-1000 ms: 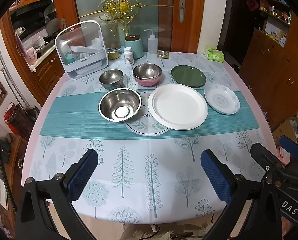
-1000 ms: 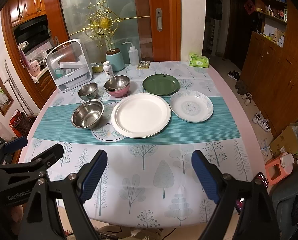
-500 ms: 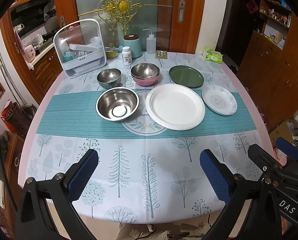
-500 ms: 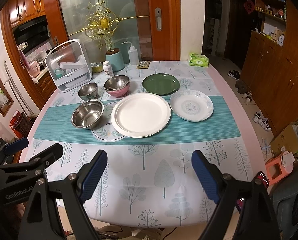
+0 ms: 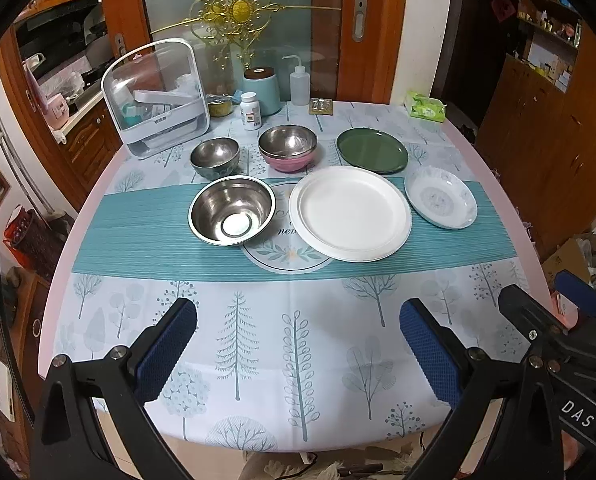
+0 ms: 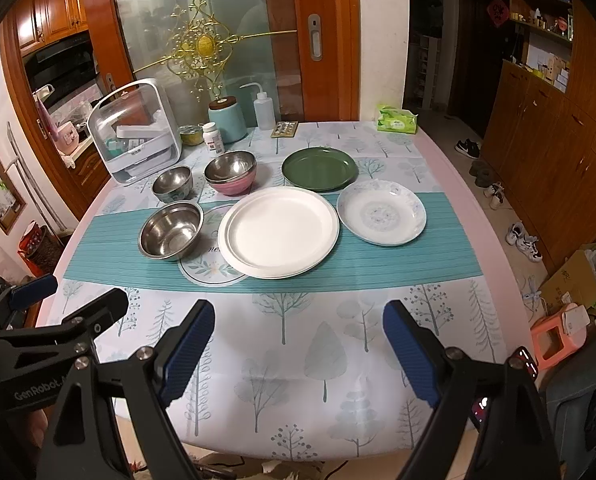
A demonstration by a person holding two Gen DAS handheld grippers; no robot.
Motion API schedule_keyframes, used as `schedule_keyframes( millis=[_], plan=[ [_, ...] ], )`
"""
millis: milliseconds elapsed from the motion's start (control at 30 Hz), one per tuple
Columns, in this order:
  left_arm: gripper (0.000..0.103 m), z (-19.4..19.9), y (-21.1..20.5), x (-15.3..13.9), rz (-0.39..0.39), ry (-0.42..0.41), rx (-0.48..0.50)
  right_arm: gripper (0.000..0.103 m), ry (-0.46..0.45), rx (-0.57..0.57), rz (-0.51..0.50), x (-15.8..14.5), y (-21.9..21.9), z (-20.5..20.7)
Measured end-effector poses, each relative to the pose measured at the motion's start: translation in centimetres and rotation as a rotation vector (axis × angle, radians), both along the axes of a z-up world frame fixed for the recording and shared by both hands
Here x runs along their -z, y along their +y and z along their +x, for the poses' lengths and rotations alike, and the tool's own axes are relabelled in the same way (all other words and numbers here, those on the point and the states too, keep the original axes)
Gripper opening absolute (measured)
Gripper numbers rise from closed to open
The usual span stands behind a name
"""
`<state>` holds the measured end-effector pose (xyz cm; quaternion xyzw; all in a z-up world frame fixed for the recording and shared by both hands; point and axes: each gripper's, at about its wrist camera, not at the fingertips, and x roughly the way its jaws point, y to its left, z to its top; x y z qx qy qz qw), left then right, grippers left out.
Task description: Organize plates and bowls
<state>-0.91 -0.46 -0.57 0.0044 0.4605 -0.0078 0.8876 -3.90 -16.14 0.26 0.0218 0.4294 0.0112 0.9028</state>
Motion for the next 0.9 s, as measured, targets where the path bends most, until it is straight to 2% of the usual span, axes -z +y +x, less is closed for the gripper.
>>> schedule_keyframes(
  millis=[267,600,900],
  plan=[
    [0.1,0.0,-0.1,0.0,0.001,-0.002,-0.001,0.087,0.006,-0.002,0.002,0.3,-0.6,0.2],
    [0.101,-0.1,-2.2,0.1,0.03,-0.012,-0.018,0.087,0.013,-0.017,0.006,0.3,-1.0,0.4],
    [0.101,-0.6,-3.4,-0.3,0.053,-0.017,-0.041,0.087,-0.013,-0.045,0.018,0.3,-3.0,0.5]
  ],
)
